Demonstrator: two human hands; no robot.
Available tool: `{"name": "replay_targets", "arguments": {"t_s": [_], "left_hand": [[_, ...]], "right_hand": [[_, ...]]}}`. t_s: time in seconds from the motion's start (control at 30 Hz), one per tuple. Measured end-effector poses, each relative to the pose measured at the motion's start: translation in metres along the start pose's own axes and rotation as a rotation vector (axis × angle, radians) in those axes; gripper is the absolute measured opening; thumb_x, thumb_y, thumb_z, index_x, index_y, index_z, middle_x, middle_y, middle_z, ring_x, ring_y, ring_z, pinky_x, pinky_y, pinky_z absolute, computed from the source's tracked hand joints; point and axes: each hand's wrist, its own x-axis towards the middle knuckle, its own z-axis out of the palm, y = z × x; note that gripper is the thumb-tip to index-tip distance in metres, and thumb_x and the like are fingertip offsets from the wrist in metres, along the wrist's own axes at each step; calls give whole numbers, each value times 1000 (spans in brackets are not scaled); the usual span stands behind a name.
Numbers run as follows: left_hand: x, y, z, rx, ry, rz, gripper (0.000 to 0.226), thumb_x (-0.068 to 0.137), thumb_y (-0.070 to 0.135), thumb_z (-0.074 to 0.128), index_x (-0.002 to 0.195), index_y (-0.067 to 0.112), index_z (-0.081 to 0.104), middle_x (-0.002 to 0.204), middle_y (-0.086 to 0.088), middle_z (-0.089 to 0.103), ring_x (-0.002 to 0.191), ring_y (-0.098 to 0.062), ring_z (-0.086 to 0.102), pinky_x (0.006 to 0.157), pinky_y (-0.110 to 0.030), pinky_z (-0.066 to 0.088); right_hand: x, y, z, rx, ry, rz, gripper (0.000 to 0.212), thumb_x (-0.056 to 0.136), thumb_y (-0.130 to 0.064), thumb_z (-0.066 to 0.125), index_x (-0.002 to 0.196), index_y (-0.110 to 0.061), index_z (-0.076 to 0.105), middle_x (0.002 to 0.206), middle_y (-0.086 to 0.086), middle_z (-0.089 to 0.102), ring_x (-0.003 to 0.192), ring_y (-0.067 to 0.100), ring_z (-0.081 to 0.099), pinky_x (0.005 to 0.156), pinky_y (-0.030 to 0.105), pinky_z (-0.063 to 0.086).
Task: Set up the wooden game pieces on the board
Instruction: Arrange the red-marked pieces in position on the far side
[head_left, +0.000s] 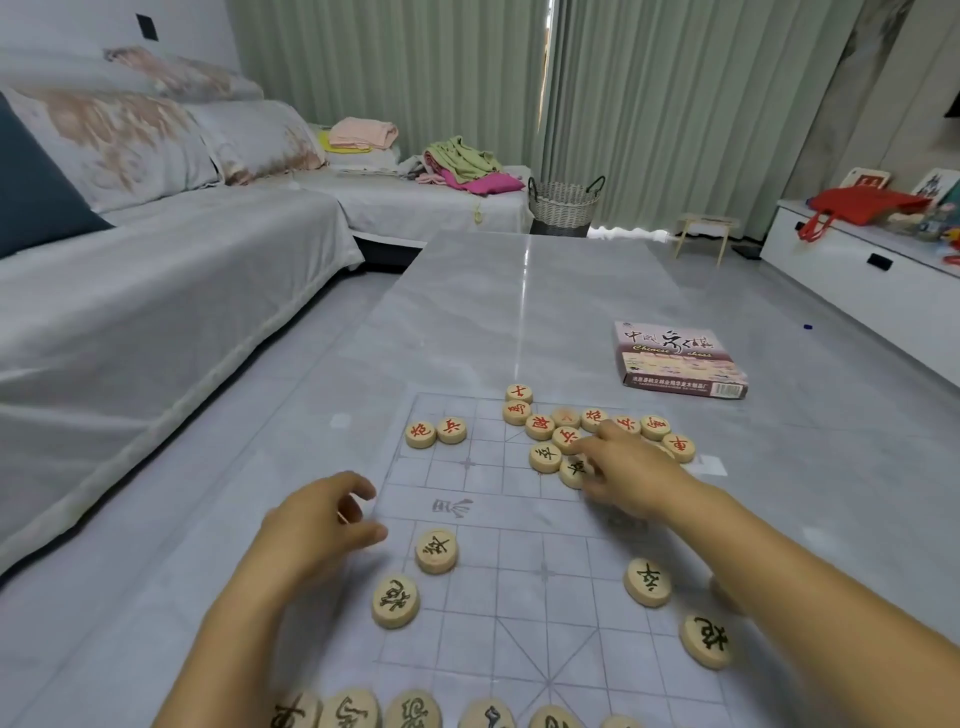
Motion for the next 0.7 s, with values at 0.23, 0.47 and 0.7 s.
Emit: {"name": "replay_targets", "arguments": {"t_s": [0.23, 0.47, 0.7], "left_hand": [[-4, 20, 19, 64, -198, 180, 38, 80, 21, 67, 113, 35, 56, 101, 10, 53, 97, -10, 54, 93, -27, 44], [-9, 40, 40, 295, -172, 231, 40, 81, 36, 64, 119, 31, 53, 104, 6, 44, 102, -19, 48, 90, -27, 31], [-8, 34, 32, 230, -269, 201, 51, 75, 34, 72, 121, 36, 50, 99, 8, 48, 103, -17, 52, 98, -30, 35]], "right_hand": [[-1, -10, -2, -105, -71, 70, 31, 89, -29, 50, 116, -14, 53, 134, 9, 40, 103, 26, 50, 75, 32, 40], [-38, -43, 3, -114, -157, 18, 48, 77, -63, 53, 93, -19, 51, 95, -1, 54, 83, 18, 52, 61, 30, 36], [-49, -50, 2, 52, -242, -118, 49, 85, -32, 60, 130, -28, 41, 121, 1, 47, 105, 22, 52, 83, 34, 44]]}}
